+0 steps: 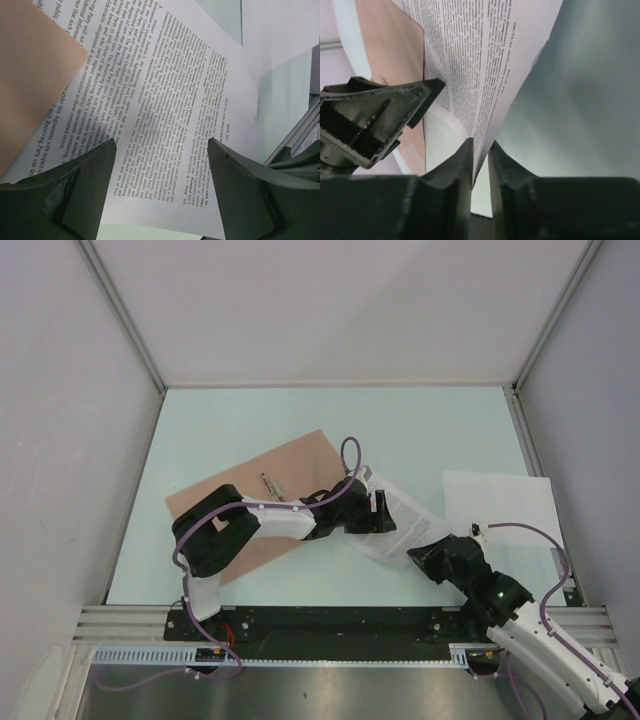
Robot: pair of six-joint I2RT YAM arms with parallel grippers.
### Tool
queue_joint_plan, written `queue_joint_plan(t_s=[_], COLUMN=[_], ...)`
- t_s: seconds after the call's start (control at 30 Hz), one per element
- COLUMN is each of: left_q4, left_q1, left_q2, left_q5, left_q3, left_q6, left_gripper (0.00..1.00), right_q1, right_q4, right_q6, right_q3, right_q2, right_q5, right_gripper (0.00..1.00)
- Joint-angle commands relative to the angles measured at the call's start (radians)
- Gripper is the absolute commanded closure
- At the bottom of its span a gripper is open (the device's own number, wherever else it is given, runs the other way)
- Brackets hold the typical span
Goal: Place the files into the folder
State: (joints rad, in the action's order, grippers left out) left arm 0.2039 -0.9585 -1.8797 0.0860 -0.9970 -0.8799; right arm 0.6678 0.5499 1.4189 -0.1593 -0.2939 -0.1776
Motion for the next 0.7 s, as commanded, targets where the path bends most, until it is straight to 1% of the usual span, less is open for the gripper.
queue_joint_plan(t_s=[0.0, 0.03, 0.1, 0.13, 0.17, 0.23, 0.27, 0.3, 0.33, 0.37, 0.4, 0.43, 0.47, 0.5, 0.57, 0.6, 0.63, 0.67], left_q4=[-0.081, -0.090, -0.116, -0.148, -0.164, -0.196, -0.227, -0.242, -0.273, -0.288, -0.317, -0.330, -0.342, -0.365, -0.391, -0.415, -0.428, -0.443], left_q1=[-0.009, -0.009, -0.009, -0.009, -0.009, -0.006, -0.005, 0.000, 0.001, 0.006, 0.015, 0.023, 0.033, 0.059, 0.093, 0.133, 0.153, 0.174], left_q2=[-0.003, 0.014, 0.072, 0.091, 0.143, 0.197, 0.224, 0.284, 0.310, 0.336, 0.397, 0.428, 0.464, 0.528, 0.606, 0.643, 0.725, 0.766], left_q5=[0.026, 0.029, 0.029, 0.029, 0.032, 0.037, 0.034, 0.032, 0.029, 0.020, 0.015, 0.008, 0.001, -0.012, -0.029, -0.047, -0.063, -0.078], left_q3=[0.034, 0.023, 0.003, -0.023, -0.037, -0.077, -0.092, -0.107, -0.133, -0.147, -0.158, -0.170, -0.170, -0.161, -0.141, -0.117, -0.105, -0.092], left_q6=[0.038, 0.059, 0.087, 0.097, 0.108, 0.140, 0.153, 0.180, 0.194, 0.206, 0.229, 0.240, 0.249, 0.262, 0.271, 0.283, 0.294, 0.306], left_gripper=[0.16, 0.15, 0.14, 0.14, 0.13, 0.12, 0.12, 0.07, 0.06, 0.05, 0.02, 0.02, 0.01, 0.01, 0.00, 0.00, 0.01, 0.00], right_q1=[0.006, 0.006, 0.006, 0.006, 0.006, 0.007, 0.009, 0.007, 0.007, 0.007, 0.007, 0.006, 0.006, 0.006, 0.006, 0.006, 0.006, 0.007], right_q4=[0.001, 0.010, 0.019, 0.024, 0.028, 0.073, 0.087, 0.106, 0.125, 0.127, 0.128, 0.119, 0.096, 0.031, -0.045, -0.077, -0.117, -0.120], right_q6=[-0.061, -0.084, -0.112, -0.147, -0.167, -0.211, -0.269, -0.308, -0.354, -0.474, -0.539, -0.599, -0.683, -0.844, -1.031, -1.205, -1.269, -1.316], right_q3=[0.037, 0.026, -0.015, -0.032, -0.057, -0.155, -0.190, -0.230, -0.309, -0.350, -0.397, -0.477, -0.517, -0.548, -0.632, -0.657, -0.686, -0.748], right_q2=[-0.043, -0.063, -0.137, -0.164, -0.184, -0.237, -0.250, -0.270, -0.280, -0.287, -0.298, -0.318, -0.329, -0.355, -0.385, -0.408, -0.454, -0.490], right_q5=[-0.131, -0.161, -0.184, -0.209, -0.220, -0.279, -0.302, -0.333, -0.377, -0.391, -0.404, -0.410, -0.402, -0.358, -0.262, -0.115, -0.029, 0.043], right_gripper=[0.83, 0.91, 1.00, 1.00, 1.00, 1.00, 1.00, 1.00, 1.00, 1.00, 1.00, 1.00, 1.00, 1.00, 1.00, 1.00, 1.00, 1.00])
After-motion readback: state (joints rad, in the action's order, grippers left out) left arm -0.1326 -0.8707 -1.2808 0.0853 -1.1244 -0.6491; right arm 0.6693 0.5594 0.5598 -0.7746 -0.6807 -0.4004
